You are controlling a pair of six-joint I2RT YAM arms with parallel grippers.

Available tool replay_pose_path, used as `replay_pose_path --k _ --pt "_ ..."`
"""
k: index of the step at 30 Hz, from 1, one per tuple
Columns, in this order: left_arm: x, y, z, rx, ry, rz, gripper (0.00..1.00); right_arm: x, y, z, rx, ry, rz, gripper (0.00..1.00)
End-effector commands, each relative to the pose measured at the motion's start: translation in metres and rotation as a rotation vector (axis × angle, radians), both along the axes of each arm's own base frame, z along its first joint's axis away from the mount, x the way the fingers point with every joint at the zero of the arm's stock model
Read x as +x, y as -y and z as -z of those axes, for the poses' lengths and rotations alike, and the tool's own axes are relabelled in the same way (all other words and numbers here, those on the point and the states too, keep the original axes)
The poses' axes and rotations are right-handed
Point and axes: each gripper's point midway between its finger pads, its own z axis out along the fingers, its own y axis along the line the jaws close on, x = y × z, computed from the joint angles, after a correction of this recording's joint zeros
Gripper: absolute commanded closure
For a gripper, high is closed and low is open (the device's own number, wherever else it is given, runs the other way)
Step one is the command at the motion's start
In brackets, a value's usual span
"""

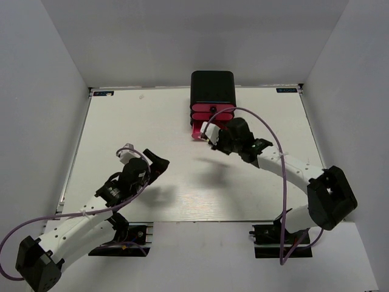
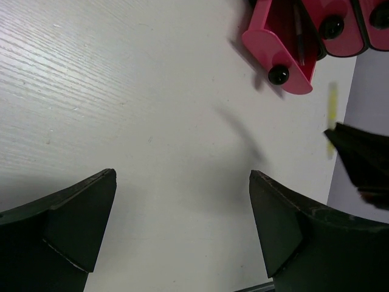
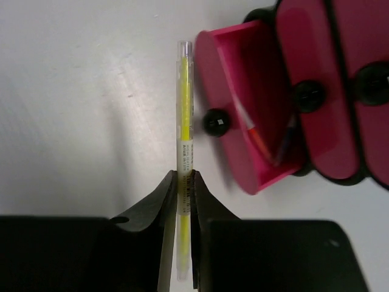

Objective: Sort the stationery into containers
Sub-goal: Grab a piece of stationery with the right arm, then place the stationery into the container

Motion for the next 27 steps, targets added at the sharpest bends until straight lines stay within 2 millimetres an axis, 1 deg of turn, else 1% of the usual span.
replay_pose_path --k 1,3,5,6,7,8,9,10,11,12,13,14,15,16,17,18,19,20,23,24,26,27 --pt "0.002 0.012 -0.008 -0.017 0.028 0.057 0.0 0.032 -0.001 -0.035 0.0 0.133 -0.096 0.96" --pt "0.002 0.018 -0.01 -0.019 0.036 0.081 0.0 0.04 0.0 -0.035 0.002 0.124 -0.131 0.96" --pt "0.003 0.02 -0.01 -0.018 0.039 0.094 0.0 0.056 0.001 -0.04 0.001 0.141 -0.154 0.97" --pt "0.005 0.021 -0.01 -0.02 0.041 0.094 0.0 0.062 0.0 -0.048 0.008 0.161 -0.179 0.97" --pt "0.004 0.023 -0.011 -0.022 0.048 0.107 0.0 0.064 -0.003 -0.034 -0.011 0.129 -0.209 0.97" --pt "0.004 0.023 -0.011 -0.022 0.048 0.107 0.0 0.069 -0.008 -0.041 -0.004 0.143 -0.228 0.97" --pt "0.006 0.025 -0.013 -0.022 0.048 0.107 0.0 0.077 -0.008 -0.052 0.003 0.171 -0.258 0.97" --pt "0.005 0.026 -0.013 -0.027 0.045 0.117 0.0 0.077 -0.008 -0.031 -0.028 0.121 -0.283 0.98" --pt "0.005 0.026 -0.013 -0.027 0.045 0.117 0.0 0.086 -0.012 -0.047 -0.018 0.152 -0.301 0.98" --pt "0.005 0.026 -0.013 -0.027 0.045 0.117 0.0 0.081 -0.014 -0.043 -0.021 0.135 -0.361 0.98" --pt "0.005 0.026 -0.013 -0.027 0.045 0.117 0.0 0.083 -0.015 -0.034 -0.045 0.132 -0.397 0.98" --pt "0.005 0.026 -0.013 -0.027 0.045 0.117 0.0 0.086 -0.016 -0.035 -0.051 0.119 -0.413 0.98" --pt "0.005 0.026 -0.013 -0.027 0.045 0.117 0.0 0.082 -0.018 -0.026 -0.055 0.09 -0.442 0.98" --pt "0.005 0.026 -0.013 -0.027 0.045 0.117 0.0 0.082 -0.02 -0.025 -0.053 0.088 -0.454 0.98" --pt "0.005 0.026 -0.013 -0.027 0.045 0.117 0.0 0.085 -0.022 -0.02 -0.051 0.083 -0.455 0.98" --pt "0.003 0.025 -0.009 -0.021 0.038 0.117 0.0 0.086 -0.023 -0.018 -0.049 0.078 -0.456 0.98" --pt "0.004 0.026 -0.011 -0.027 0.045 0.117 0.0 0.086 -0.024 -0.017 -0.049 0.078 -0.459 0.98" --pt "0.004 0.026 -0.011 -0.027 0.045 0.117 0.0 0.088 -0.024 -0.012 -0.051 0.069 -0.457 0.98" --pt "0.005 0.029 -0.014 -0.034 0.06 0.129 0.0 0.092 -0.024 -0.004 -0.059 0.076 -0.452 0.95" --pt "0.006 0.029 -0.011 -0.028 0.051 0.129 0.0 0.09 -0.023 0.003 -0.065 0.069 -0.45 0.92" --pt "0.006 0.031 -0.01 -0.031 0.047 0.137 0.0 0.098 -0.021 0.005 -0.073 0.093 -0.431 0.89" --pt "0.007 0.032 -0.009 -0.029 0.045 0.137 0.0 0.1 -0.023 0.007 -0.072 0.1 -0.428 0.86"
